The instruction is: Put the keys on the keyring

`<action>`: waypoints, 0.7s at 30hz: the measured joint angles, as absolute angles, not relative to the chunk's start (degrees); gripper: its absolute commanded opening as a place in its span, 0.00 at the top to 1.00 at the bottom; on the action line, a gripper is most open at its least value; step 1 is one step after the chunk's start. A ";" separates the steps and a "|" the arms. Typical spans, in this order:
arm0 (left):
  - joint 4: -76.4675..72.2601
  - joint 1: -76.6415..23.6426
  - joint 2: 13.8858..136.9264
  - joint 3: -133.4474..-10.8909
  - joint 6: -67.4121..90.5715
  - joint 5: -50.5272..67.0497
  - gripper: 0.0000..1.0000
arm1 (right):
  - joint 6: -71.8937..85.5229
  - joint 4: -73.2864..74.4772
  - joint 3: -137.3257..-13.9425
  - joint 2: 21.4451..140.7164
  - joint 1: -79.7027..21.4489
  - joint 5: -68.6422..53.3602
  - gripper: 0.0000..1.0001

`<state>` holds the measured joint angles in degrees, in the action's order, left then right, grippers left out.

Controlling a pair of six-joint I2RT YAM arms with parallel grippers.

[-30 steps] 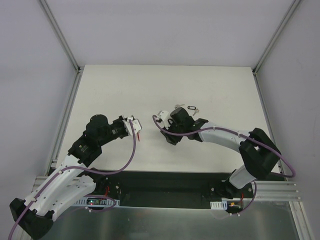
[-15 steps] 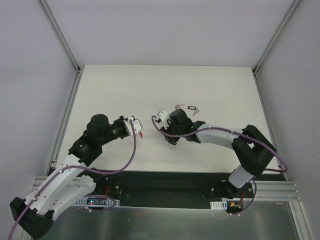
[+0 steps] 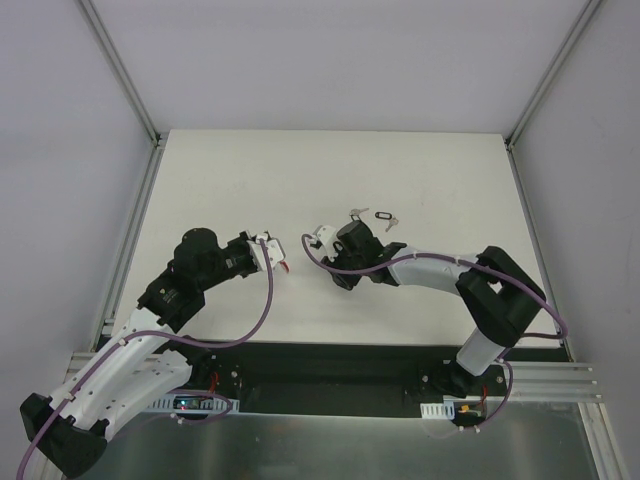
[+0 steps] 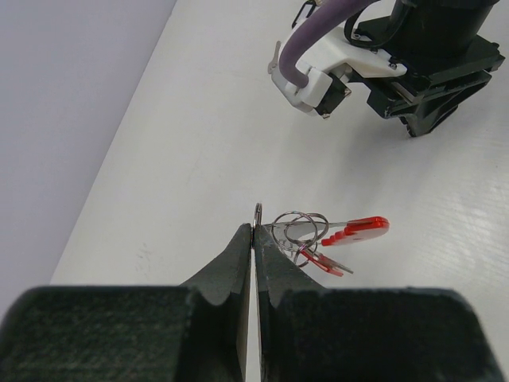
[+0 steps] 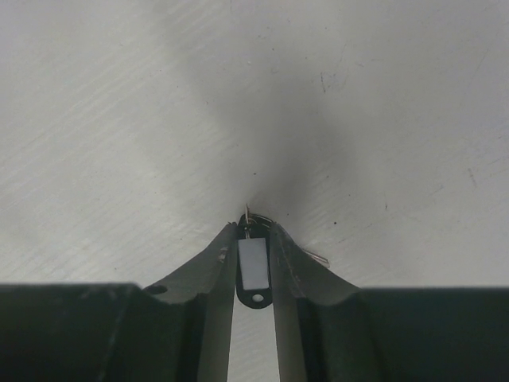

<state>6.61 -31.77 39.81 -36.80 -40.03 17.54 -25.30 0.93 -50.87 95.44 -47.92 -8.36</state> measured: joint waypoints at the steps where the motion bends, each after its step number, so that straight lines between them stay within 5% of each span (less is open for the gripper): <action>1: 6.61 -31.77 39.83 -36.80 -40.03 17.54 1.00 | -25.28 0.95 -50.87 95.46 -47.92 -8.34 0.76; 14: 6.59 -31.77 40.23 -36.80 -40.03 17.56 1.00 | -25.30 1.19 -51.64 96.42 -47.92 -8.36 0.81; 21: 6.61 -31.77 40.25 -36.80 -40.03 17.58 1.00 | -25.32 1.39 -52.27 97.06 -47.92 -8.36 0.94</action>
